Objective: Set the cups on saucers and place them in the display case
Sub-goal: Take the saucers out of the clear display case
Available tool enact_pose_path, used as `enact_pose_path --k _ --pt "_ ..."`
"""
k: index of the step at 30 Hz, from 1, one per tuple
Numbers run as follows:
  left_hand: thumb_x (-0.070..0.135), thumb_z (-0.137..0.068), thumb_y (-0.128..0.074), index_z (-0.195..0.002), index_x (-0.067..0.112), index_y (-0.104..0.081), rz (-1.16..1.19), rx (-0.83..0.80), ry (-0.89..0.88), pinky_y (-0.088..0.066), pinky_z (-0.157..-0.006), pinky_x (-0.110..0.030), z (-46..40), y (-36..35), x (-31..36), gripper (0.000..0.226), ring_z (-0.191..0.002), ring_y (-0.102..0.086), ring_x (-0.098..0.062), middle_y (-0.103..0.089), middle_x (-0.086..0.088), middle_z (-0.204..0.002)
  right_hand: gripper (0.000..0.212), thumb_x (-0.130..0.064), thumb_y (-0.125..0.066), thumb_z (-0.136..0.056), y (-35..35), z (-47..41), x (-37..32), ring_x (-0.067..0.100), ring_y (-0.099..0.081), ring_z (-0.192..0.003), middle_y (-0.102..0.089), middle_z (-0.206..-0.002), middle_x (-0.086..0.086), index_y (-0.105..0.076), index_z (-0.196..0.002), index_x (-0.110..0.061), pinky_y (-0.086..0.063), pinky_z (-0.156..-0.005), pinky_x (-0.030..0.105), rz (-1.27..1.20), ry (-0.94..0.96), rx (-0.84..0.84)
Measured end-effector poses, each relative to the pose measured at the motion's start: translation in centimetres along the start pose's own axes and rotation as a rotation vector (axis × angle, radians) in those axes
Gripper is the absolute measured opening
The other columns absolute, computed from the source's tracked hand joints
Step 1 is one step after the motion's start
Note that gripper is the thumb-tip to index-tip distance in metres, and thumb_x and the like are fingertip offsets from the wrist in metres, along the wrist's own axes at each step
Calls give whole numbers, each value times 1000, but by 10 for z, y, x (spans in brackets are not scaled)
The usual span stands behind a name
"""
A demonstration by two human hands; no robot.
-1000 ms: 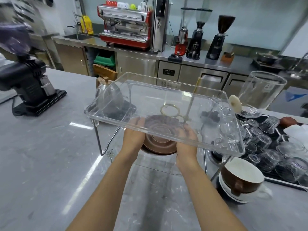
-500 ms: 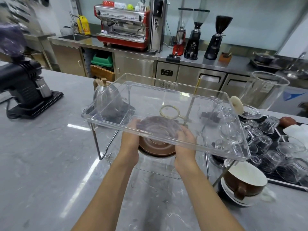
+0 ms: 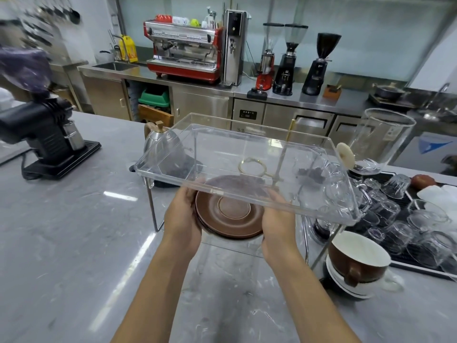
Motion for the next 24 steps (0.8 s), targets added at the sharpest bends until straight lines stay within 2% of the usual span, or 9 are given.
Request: enact_pose_path --k 3,5,7,10,13,15,21,23,24 --pt "21 -107 -35 -102 8 -74 34 23 8 -59 -70 -20 17 8 -3 41 -85 -75 -11 -80 1 -90 17 -17 -61 -95 5 16 -1 9 -67 -104 -76 -104 -7 -75 -104 -19 -50 -93 26 -6 12 15" --pt "24 -107 -35 -117 4 -70 43 69 27 -55 -84 -27 32 15 -7 41 -103 -71 -19 -78 -3 -104 18 -11 -60 -93 10 26 1 10 -67 -97 -77 -101 -2 -74 -96 -20 -50 -88 26 9 5 14" --pt "30 -107 -34 -132 3 -63 55 105 43 -50 -98 -36 47 25 -11 46 -122 -64 -27 -72 -9 -125 25 -7 -58 -94 11 37 1 -3 -67 -85 -77 -90 -14 -71 -88 -27 -50 -77 15 34 -5 -30" --pt "37 -107 -32 -132 6 -63 47 124 38 -45 -109 -44 70 37 -13 50 -127 -61 -32 -69 -15 -131 33 -4 -55 -96 15 56 4 -14 -65 -75 -73 -77 -28 -64 -84 -33 -50 -67 8 79 -23 -94" --pt "39 -106 -31 -128 8 -65 45 133 29 -44 -109 -45 93 44 -12 51 -125 -62 -33 -71 -14 -129 33 -2 -54 -96 15 75 8 -12 -67 -80 -75 -86 -23 -66 -91 -33 -49 -71 9 123 -15 -150" --pt "39 -106 -30 -126 8 -66 42 151 28 -46 -105 -44 106 52 -16 51 -123 -63 -32 -72 -13 -126 38 2 -53 -95 17 90 12 -15 -65 -76 -72 -76 -31 -65 -87 -33 -48 -66 4 133 -19 -161" --pt "38 -106 -30 -128 10 -67 66 171 56 -44 -109 -44 137 68 -33 51 -124 -64 -29 -73 -8 -125 42 0 -53 -97 24 129 20 -25 -60 -81 -65 -76 -44 -59 -89 -40 -44 -67 -2 158 -34 -187" --pt "31 -106 -28 -130 10 -66 95 193 56 -43 -112 -42 144 73 -41 50 -126 -63 -26 -72 -7 -129 36 -3 -54 -97 33 137 28 -24 -60 -89 -67 -87 -42 -62 -101 -39 -46 -74 1 143 -49 -150" --pt "29 -106 -27 -131 9 -66 113 203 60 -42 -113 -43 149 74 -46 50 -127 -62 -25 -71 -6 -130 35 -6 -55 -97 40 142 31 -20 -59 -99 -68 -99 -37 -62 -114 -36 -47 -84 6 129 -67 -118"
Point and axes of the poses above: each hand's wrist, its own z-axis away from the middle knuckle, its own y-axis out of the back of the hand, x = y × z, the point moved 8 cm from there along -z, towards the middle knuckle
